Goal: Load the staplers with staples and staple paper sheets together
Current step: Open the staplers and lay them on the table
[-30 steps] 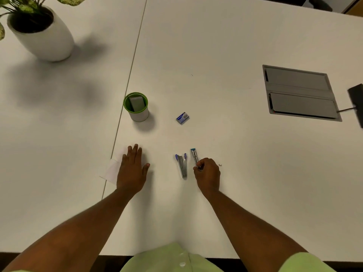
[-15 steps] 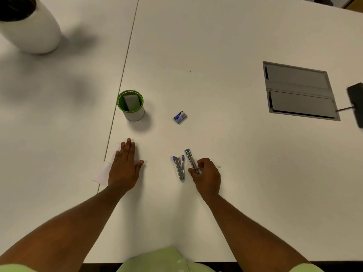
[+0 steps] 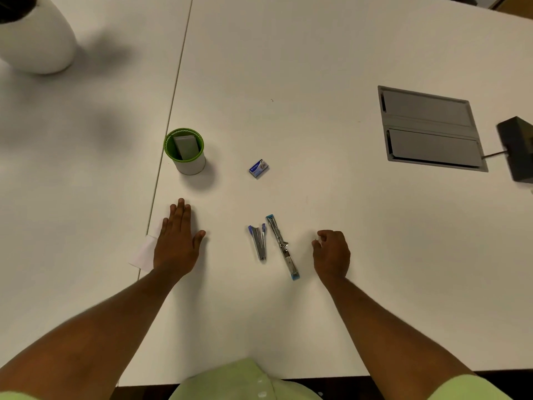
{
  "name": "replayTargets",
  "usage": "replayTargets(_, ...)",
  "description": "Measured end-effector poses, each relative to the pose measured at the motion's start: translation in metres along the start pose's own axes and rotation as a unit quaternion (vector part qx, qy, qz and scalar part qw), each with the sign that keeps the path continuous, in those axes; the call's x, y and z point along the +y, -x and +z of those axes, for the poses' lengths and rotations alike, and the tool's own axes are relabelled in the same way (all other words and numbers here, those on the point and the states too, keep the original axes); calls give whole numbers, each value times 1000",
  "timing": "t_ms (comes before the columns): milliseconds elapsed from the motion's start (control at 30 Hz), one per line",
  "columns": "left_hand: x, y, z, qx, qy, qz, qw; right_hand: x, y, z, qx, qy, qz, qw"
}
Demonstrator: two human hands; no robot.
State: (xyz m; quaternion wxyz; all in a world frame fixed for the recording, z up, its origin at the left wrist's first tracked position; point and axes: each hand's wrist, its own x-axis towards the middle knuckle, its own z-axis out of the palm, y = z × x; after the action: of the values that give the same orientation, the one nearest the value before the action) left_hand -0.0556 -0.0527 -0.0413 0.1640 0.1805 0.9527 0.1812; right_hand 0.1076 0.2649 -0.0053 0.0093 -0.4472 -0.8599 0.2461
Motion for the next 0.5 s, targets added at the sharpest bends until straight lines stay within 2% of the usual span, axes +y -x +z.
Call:
replayTargets(300,-9,1,6,-5,-8,-6,1000,2,-7,3,-31,50,18,998)
replayTargets(500,-14,-3,6,-11,-14,-4,1000,-13,-8,4,-2,22,8,1000)
